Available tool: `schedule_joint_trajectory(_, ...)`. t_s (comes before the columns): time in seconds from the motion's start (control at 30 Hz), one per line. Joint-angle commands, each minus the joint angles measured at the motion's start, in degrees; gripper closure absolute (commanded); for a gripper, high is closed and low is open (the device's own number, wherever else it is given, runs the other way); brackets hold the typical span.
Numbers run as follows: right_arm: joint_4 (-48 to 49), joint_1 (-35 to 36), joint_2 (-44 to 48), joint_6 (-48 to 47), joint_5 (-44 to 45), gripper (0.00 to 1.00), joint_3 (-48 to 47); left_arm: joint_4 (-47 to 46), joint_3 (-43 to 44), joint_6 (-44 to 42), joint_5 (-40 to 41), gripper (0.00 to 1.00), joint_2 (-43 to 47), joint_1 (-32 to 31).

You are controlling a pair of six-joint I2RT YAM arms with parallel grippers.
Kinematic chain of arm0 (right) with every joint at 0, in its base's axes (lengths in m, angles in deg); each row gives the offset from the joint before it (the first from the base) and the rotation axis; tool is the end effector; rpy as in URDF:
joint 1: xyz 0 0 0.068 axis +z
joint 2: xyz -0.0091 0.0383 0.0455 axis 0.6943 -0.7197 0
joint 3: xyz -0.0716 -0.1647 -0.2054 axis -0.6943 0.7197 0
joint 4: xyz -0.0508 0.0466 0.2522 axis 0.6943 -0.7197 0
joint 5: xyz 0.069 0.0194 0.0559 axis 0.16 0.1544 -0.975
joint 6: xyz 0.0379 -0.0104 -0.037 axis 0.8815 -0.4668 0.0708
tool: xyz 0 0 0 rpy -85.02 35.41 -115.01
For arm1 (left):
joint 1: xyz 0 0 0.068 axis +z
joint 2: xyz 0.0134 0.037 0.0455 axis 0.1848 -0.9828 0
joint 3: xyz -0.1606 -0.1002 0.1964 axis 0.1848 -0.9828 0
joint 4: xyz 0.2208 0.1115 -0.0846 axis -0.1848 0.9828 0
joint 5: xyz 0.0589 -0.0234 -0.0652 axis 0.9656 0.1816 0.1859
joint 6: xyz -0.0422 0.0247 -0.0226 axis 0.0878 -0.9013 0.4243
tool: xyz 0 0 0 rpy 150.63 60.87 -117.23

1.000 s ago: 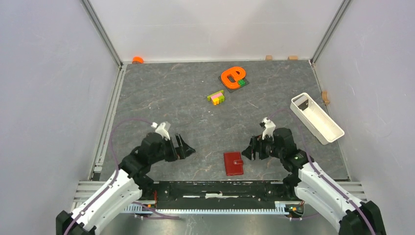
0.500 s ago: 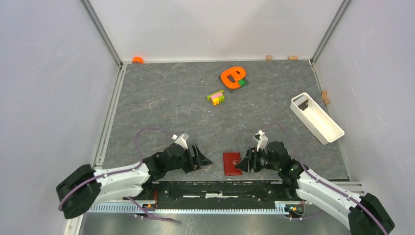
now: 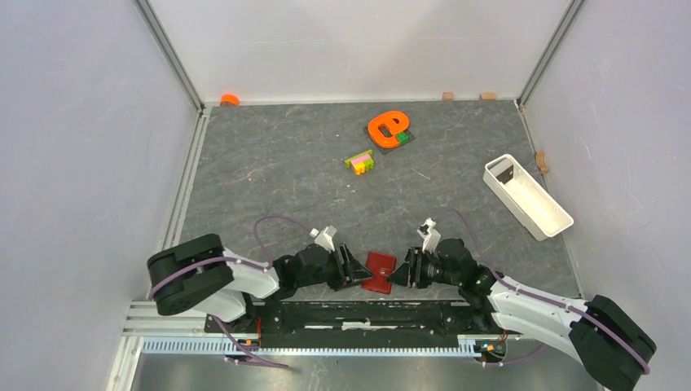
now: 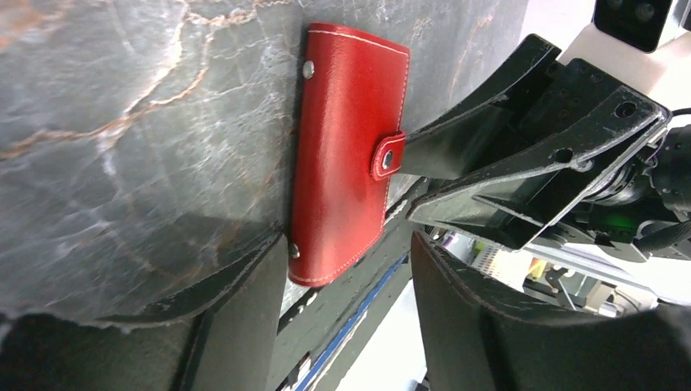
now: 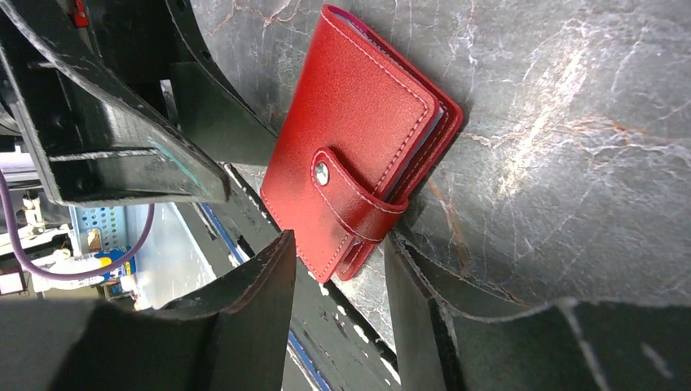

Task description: Put the credit cards into the card holder

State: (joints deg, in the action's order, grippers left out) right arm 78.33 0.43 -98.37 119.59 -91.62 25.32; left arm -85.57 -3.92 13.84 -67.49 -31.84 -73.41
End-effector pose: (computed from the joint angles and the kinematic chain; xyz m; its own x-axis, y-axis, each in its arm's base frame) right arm 0.0941 0.1093 0.1133 -0.9212 0.1458 -0.3607 -0.2152 0.5816 0.7845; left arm 0.0956 -0.1898 0.1120 -0.9366 -0.3039 -0.1745 -0.0101 0.5213 -0.8533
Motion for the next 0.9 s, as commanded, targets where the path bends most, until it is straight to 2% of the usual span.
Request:
schedule_joint_trajectory(0.0, 4.65, 0.67, -2.11, 1.50, 2.11, 0.51, 7.16, -3.61, 1.70, 1.12, 0.26, 0.37, -6.86, -1.39)
schedule_joint_trajectory(0.07, 4.90, 0.84, -2.98, 1.37, 2.45, 0.52, 7.22, -7.08, 1.85, 1.50, -0.63, 0.44, -9.52, -1.53)
schedule_joint_trajectory(0.13, 5.31, 1.02, -3.61, 1.32, 2.72, 0.52, 7.28, -10.49, 1.68, 1.67, -1.26, 0.60, -11.55, -1.65)
schedule_joint_trajectory(0.23, 5.29, 1.04, -3.67, 0.62, 2.65, 0.52, 6.95, -11.85, 1.67, 1.40, -1.60, 0.76, -13.36, -1.65)
schedule_joint_trajectory(0.4, -2.28, 1.08, -0.96, -4.02, 5.08, 0.46, 2.09, -13.17, 2.02, -0.95, -1.65, 0.98, -12.87, -1.59)
schedule_joint_trajectory(0.53, -11.36, 0.03, 1.44, -10.10, 7.69, 0.30, -5.23, -15.68, 2.02, -6.61, -2.70, 0.98, -9.15, -1.58)
schedule_joint_trajectory(0.7, -15.66, -3.65, 4.99, -17.33, 3.08, 0.11, -12.60, -15.91, 1.89, -14.32, -5.46, 0.98, -1.52, -1.41)
schedule_joint_trajectory(0.87, -18.16, -6.58, 5.93, -22.34, -3.12, 0.04, -18.06, -13.35, 2.18, -19.12, -8.27, 0.98, 4.70, -1.41)
